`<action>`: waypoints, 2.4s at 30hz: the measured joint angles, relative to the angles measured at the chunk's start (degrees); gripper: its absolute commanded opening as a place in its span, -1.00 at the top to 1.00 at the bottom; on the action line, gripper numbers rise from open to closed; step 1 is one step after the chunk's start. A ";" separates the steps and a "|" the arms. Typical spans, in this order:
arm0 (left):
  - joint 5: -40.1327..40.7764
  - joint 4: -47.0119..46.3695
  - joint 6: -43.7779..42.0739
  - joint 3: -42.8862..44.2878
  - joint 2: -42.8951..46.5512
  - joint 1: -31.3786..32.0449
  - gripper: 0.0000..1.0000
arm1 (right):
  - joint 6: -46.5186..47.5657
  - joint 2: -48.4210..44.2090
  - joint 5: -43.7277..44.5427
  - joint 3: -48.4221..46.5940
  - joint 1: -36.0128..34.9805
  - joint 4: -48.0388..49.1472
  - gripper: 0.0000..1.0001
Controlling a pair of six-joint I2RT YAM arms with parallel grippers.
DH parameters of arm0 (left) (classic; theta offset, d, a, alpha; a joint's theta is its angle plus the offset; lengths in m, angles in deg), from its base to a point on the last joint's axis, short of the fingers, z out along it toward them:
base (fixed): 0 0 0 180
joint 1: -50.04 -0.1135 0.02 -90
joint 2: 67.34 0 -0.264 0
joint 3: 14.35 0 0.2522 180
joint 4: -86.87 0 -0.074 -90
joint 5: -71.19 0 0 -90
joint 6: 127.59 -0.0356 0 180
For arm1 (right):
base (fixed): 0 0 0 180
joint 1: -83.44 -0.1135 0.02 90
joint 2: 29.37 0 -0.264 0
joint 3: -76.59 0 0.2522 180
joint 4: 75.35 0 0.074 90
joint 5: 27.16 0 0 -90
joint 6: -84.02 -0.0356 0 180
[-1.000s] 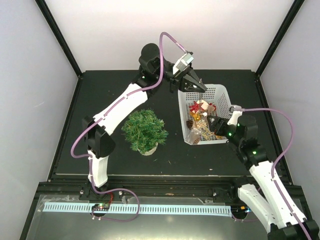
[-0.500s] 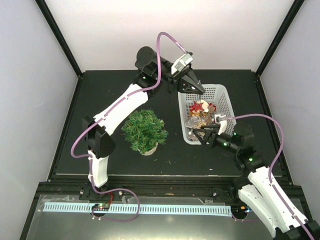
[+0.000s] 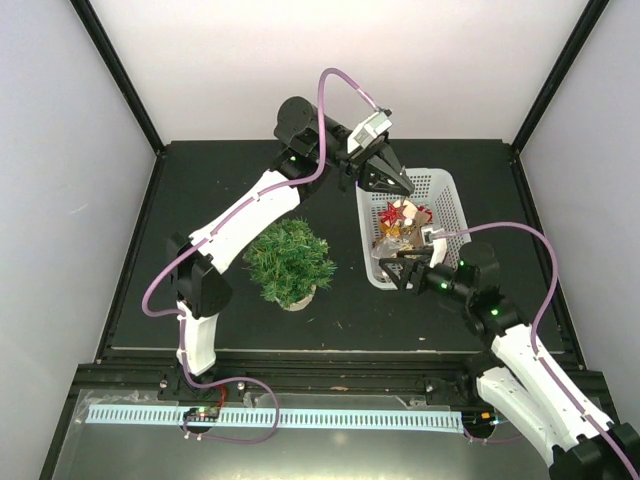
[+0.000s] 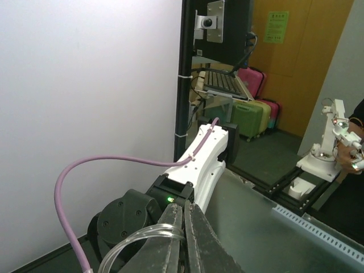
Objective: Decorate the small christmas tree
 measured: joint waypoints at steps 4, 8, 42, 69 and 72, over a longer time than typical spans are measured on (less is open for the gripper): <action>0.00 -0.26 0.13 0.00 0.00 0.02 0.90 | -0.04 -0.31 -0.13 0.17 0.00 1.92 -0.58; 0.00 -0.28 0.20 0.00 0.00 0.11 0.88 | 0.00 -0.04 -0.11 1.29 -0.55 4.20 -0.53; -0.24 -3.52 3.61 -2.08 -0.98 1.07 0.82 | 6.43 0.35 20.26 -11.63 -11.93 -4.57 0.00; -0.24 -3.85 4.02 -2.08 -0.98 -4.52 0.83 | 3.10 -5.60 26.99 -8.94 -11.93 -5.42 0.10; -0.24 -3.89 4.02 -2.34 -0.98 -4.52 0.83 | 2.75 -5.68 26.95 -8.94 -11.93 -5.42 0.00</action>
